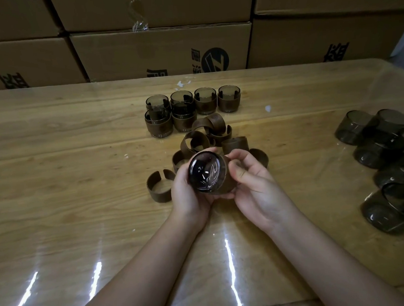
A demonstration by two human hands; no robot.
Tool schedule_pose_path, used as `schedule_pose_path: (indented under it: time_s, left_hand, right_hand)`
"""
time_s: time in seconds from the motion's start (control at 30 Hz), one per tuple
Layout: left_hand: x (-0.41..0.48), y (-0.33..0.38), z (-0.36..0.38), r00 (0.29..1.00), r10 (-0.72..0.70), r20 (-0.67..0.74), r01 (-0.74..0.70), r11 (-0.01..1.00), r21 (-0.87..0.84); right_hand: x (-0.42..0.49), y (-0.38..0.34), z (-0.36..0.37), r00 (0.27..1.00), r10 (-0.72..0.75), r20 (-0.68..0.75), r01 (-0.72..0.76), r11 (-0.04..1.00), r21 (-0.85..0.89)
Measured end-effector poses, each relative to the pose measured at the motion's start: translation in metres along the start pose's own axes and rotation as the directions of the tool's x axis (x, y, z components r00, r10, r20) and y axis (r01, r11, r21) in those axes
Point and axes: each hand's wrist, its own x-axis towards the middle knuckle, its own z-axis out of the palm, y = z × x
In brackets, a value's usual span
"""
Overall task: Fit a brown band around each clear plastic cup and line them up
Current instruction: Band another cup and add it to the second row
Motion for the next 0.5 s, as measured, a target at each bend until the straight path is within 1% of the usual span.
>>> schedule_pose_path:
  time_s: [0.07, 0.17, 0.23, 0.3, 0.37, 0.43, 0.47, 0.5]
  left_hand:
    - [0.0, 0.0, 0.0, 1.0, 0.012, -0.005, -0.012, 0.999, 0.044]
    - [-0.001, -0.006, 0.001, 1.0, 0.009, -0.011, -0.007, 0.987, 0.162]
    - [-0.004, -0.01, 0.004, 0.999, 0.033, 0.005, -0.033, 0.953, 0.301]
    - [-0.006, -0.011, 0.007, 0.996, 0.078, 0.044, -0.089, 0.892, 0.444]
    - [-0.007, -0.013, 0.006, 0.984, 0.119, 0.136, -0.175, 0.815, 0.552]
    - [-0.009, -0.014, 0.005, 0.97, 0.17, 0.173, -0.242, 0.729, 0.641]
    - [-0.009, -0.014, 0.005, 0.969, 0.176, 0.173, -0.246, 0.719, 0.65]
    - [-0.008, -0.014, 0.003, 0.972, 0.159, 0.173, -0.233, 0.753, 0.615]
  right_hand:
    - [0.0, -0.003, -0.001, 1.0, -0.01, 0.007, 0.01, 0.998, -0.056]
    - [-0.001, -0.013, -0.008, 0.997, -0.06, -0.041, 0.053, 0.988, -0.147]
    - [-0.002, -0.02, -0.012, 0.989, -0.127, -0.077, 0.105, 0.966, -0.235]
    - [-0.003, -0.025, -0.015, 0.979, -0.191, -0.078, 0.16, 0.943, -0.293]
    - [-0.005, -0.027, -0.016, 0.966, -0.256, -0.04, 0.216, 0.88, -0.424]
    - [-0.005, -0.026, -0.015, 0.947, -0.319, 0.023, 0.278, 0.786, -0.552]
    - [-0.006, -0.024, -0.015, 0.938, -0.345, 0.044, 0.304, 0.753, -0.584]
    - [-0.006, -0.022, -0.015, 0.927, -0.372, 0.054, 0.327, 0.728, -0.603]
